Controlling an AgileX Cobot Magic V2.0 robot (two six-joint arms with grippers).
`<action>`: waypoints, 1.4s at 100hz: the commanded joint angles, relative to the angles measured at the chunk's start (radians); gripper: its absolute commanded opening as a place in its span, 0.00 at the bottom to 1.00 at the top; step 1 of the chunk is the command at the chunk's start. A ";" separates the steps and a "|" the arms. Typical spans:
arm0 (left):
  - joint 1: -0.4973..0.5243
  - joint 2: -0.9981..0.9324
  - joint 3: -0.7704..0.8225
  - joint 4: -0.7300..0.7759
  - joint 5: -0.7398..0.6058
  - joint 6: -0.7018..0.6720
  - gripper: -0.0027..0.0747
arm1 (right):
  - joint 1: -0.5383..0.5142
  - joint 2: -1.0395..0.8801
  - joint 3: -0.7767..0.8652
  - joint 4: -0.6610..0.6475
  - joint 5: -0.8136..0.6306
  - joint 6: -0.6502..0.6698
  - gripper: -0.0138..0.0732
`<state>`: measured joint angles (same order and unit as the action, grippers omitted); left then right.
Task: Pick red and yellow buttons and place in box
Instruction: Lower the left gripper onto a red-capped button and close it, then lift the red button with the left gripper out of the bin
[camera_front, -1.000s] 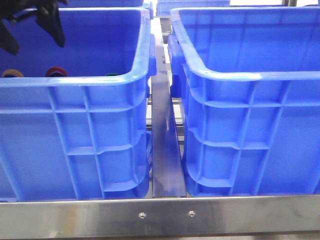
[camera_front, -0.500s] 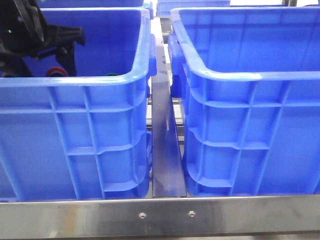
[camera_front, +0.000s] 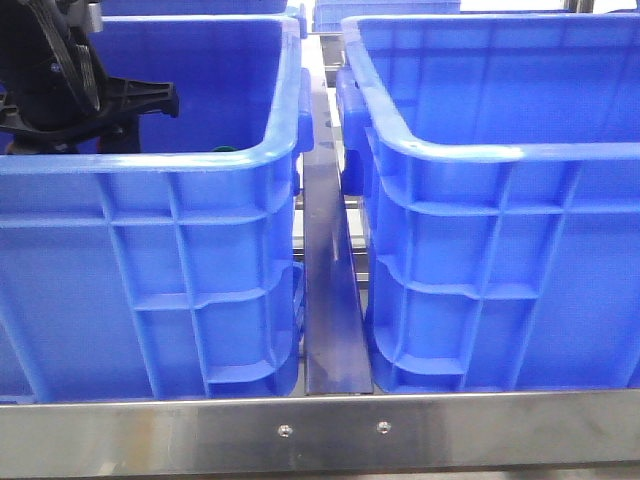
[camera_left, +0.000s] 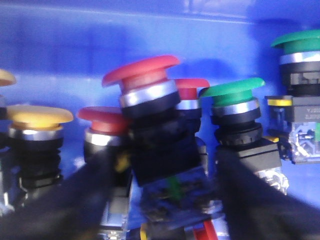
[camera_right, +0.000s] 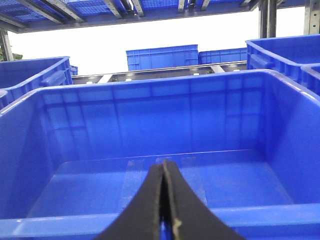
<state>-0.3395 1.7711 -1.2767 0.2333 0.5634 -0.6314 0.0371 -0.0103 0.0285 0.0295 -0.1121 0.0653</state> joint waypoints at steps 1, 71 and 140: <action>-0.007 -0.045 -0.031 0.018 -0.044 -0.011 0.18 | 0.003 -0.020 -0.016 -0.006 -0.085 -0.004 0.05; -0.292 -0.416 -0.015 0.232 0.086 0.045 0.01 | 0.003 -0.020 -0.016 -0.006 -0.085 -0.004 0.05; -0.786 -0.610 0.064 0.250 0.084 0.145 0.01 | 0.003 -0.020 -0.016 -0.006 -0.102 -0.004 0.05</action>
<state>-1.1080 1.1885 -1.1866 0.4534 0.7021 -0.4960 0.0371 -0.0103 0.0285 0.0295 -0.1237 0.0653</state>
